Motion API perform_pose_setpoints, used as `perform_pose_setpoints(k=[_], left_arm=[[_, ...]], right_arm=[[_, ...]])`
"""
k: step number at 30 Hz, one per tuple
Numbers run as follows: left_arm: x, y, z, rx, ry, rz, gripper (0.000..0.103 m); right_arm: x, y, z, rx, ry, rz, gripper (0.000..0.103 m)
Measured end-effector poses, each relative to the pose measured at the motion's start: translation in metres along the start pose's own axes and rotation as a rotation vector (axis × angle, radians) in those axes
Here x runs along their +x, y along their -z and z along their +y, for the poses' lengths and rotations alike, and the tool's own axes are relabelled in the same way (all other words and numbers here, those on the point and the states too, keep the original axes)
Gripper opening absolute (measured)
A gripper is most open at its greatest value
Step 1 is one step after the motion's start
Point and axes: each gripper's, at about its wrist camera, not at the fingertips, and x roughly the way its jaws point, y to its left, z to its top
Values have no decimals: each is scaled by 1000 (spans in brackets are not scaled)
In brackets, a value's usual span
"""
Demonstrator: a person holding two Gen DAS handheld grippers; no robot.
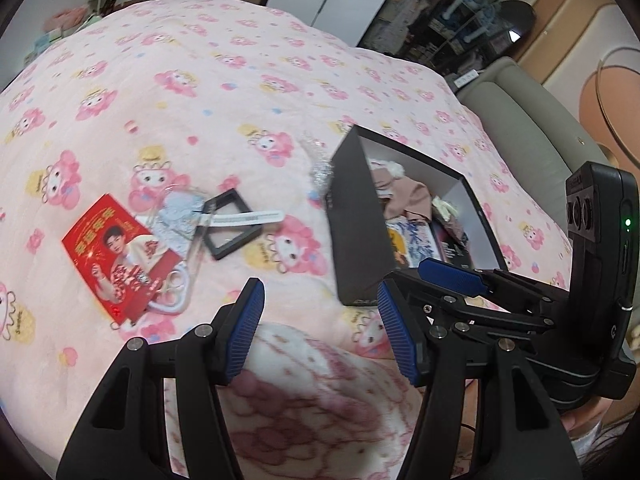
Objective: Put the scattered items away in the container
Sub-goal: 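Withdraw the left gripper from the box toward the red envelope, then grasp the red envelope with the left gripper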
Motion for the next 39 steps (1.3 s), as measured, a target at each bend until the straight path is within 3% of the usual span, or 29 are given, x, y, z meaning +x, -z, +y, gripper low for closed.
perform_pose_setpoints(k=[9,16,27,36,39], left_arm=[[6,4,53,-98,-33,6,60],[23,8,93,-179,-36,31,61],[45,16,168,-341,-99,56,61],[45,20,228,-542,-167,-23,61],[57,20,242,-573,-163,-9,61]], right_arm=[[40,-13,33,-63,-40,66,41],[89,-19,46,-43,-140,193,41],[146,-40,72,-95,-167,283,41],[185,-62,98,-177,-194,322,41],[203,-62,108,-223,-188,363,43]])
